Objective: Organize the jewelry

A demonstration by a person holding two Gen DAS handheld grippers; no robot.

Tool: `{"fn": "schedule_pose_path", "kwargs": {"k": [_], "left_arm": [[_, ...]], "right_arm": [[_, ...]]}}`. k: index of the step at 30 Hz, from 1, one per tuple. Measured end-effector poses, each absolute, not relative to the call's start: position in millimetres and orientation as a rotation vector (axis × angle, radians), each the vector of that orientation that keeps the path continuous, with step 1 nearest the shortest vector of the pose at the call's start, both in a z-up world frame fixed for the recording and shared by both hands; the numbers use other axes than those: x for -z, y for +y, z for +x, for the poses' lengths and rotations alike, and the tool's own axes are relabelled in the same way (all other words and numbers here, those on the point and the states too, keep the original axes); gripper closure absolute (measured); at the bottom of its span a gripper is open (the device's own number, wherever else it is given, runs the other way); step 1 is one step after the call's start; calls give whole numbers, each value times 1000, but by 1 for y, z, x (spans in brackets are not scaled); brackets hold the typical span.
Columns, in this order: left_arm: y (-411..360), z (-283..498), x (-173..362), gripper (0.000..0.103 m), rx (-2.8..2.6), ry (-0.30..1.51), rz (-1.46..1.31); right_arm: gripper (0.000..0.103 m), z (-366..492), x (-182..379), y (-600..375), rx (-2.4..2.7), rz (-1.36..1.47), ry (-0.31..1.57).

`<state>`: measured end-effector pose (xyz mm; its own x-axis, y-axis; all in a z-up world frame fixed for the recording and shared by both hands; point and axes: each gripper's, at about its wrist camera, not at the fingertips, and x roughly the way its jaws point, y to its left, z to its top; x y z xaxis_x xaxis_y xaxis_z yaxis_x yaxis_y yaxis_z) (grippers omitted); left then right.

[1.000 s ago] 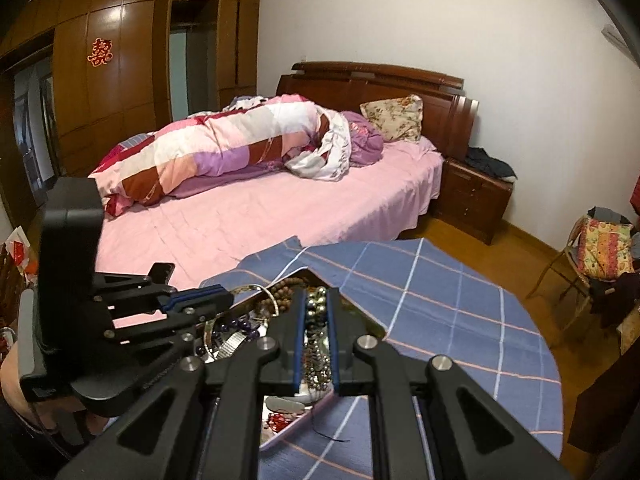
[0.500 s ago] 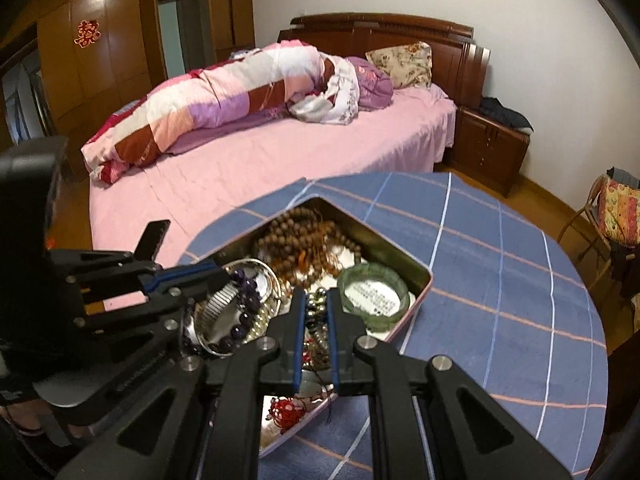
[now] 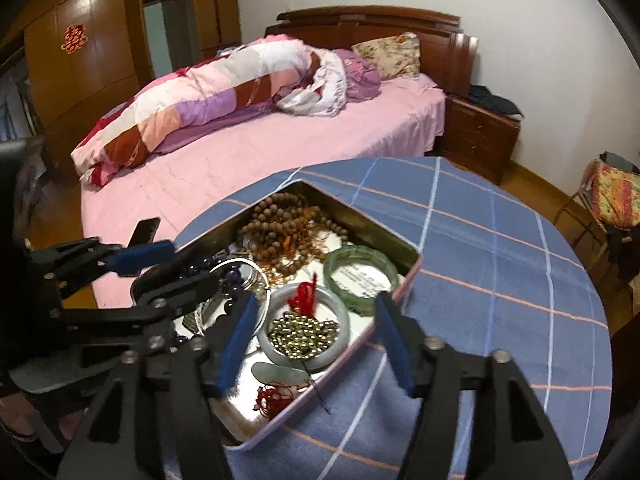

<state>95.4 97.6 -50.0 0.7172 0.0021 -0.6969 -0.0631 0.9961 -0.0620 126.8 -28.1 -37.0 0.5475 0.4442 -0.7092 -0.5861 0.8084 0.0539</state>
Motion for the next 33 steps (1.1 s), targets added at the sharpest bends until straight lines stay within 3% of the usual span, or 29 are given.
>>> {"fn": "schedule_pose_path", "kwargs": {"k": [8, 33], "left_arm": [[102, 74, 31, 39, -46, 712, -114], [107, 62, 19, 39, -67, 666, -107]], "right_arm": [[29, 106, 22, -51, -584, -125, 723], [27, 102, 18, -67, -560, -67, 697]]}}
